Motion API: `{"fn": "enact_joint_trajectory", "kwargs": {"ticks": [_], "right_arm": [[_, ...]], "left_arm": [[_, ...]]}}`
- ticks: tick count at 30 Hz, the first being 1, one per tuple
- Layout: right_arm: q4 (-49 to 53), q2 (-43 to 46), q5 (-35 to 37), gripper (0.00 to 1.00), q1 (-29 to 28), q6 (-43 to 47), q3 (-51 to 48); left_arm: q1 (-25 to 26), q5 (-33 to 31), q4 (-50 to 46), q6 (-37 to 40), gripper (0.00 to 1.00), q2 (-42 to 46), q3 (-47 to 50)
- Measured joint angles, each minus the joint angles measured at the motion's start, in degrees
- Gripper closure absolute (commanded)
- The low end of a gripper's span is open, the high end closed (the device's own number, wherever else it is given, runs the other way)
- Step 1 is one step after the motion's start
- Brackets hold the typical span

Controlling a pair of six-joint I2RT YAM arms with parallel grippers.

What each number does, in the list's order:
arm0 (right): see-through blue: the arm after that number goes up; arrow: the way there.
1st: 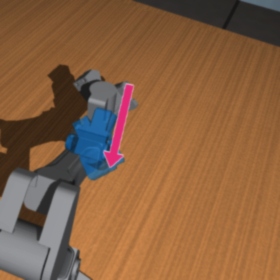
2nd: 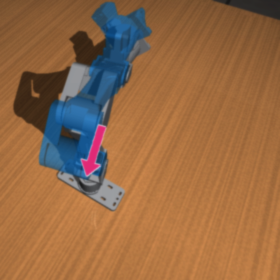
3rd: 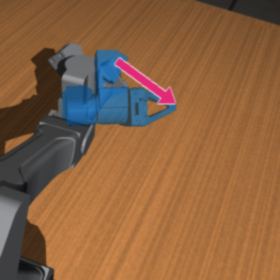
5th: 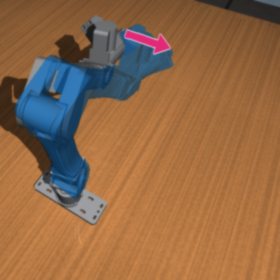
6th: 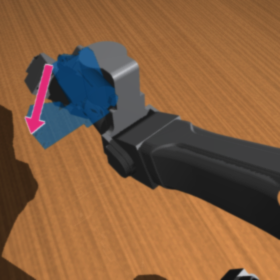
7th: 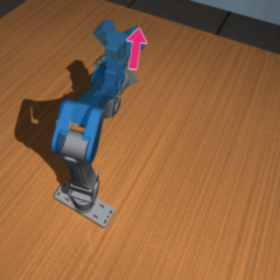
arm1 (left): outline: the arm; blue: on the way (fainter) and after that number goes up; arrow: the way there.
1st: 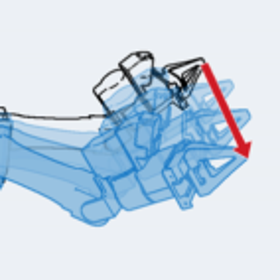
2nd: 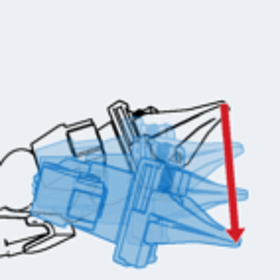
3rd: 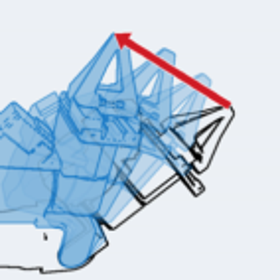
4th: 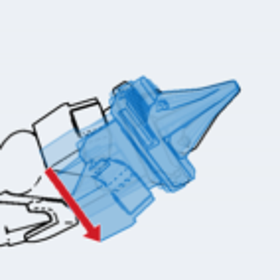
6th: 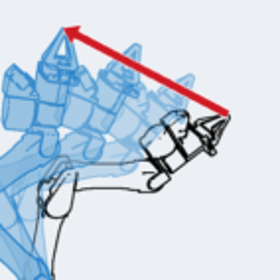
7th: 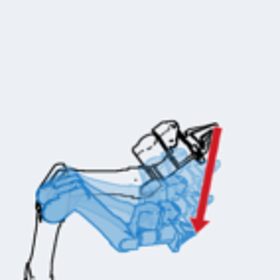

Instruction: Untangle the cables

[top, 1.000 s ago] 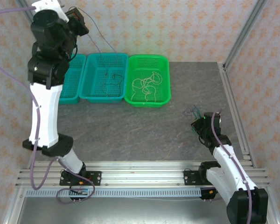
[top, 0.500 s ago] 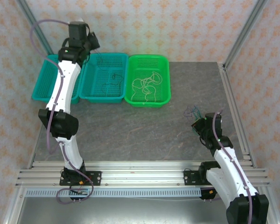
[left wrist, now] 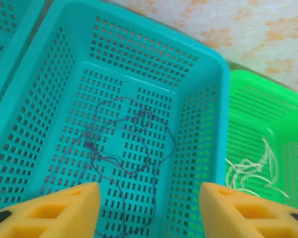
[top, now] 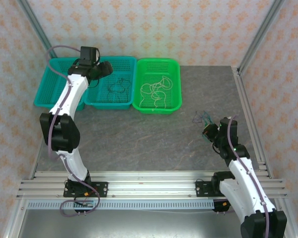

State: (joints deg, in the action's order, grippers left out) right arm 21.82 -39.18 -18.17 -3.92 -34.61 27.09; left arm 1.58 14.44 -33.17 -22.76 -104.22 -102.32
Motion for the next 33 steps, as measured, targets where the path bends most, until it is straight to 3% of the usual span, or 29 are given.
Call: {"fn": "enact_joint_trajectory", "kwargs": {"ticks": [4,8,13,18,25,33], "right_arm": [[-0.3,2.3,-3.2,1.0,-0.2,2.8,1.7],[-0.6,3.3,-7.8,1.0,-2.5,6.8,4.2],[-1.4,3.3,-12.5,1.0,-9.0,10.5,5.2],[-2.9,1.0,-17.8,1.0,-13.9,12.9,5.2],[-5.2,-5.9,-23.0,1.0,-17.1,13.7,6.2],[-6.1,-9.0,-23.4,1.0,-19.3,13.7,7.8]], "left_arm": [[-0.5,5.4,2.6,-3.4,0.18,9.2,1.9],[1.6,11.0,5.8,-6.6,0.15,21.1,5.1],[14.0,14.0,6.7,-5.5,0.16,32.0,11.1],[26.2,16.5,8.2,-3.8,0.21,39.6,25.7],[39.7,20.1,14.3,-3.3,0.21,41.2,43.0],[42.3,21.2,27.3,-5.9,0.21,36.2,49.4]]}}
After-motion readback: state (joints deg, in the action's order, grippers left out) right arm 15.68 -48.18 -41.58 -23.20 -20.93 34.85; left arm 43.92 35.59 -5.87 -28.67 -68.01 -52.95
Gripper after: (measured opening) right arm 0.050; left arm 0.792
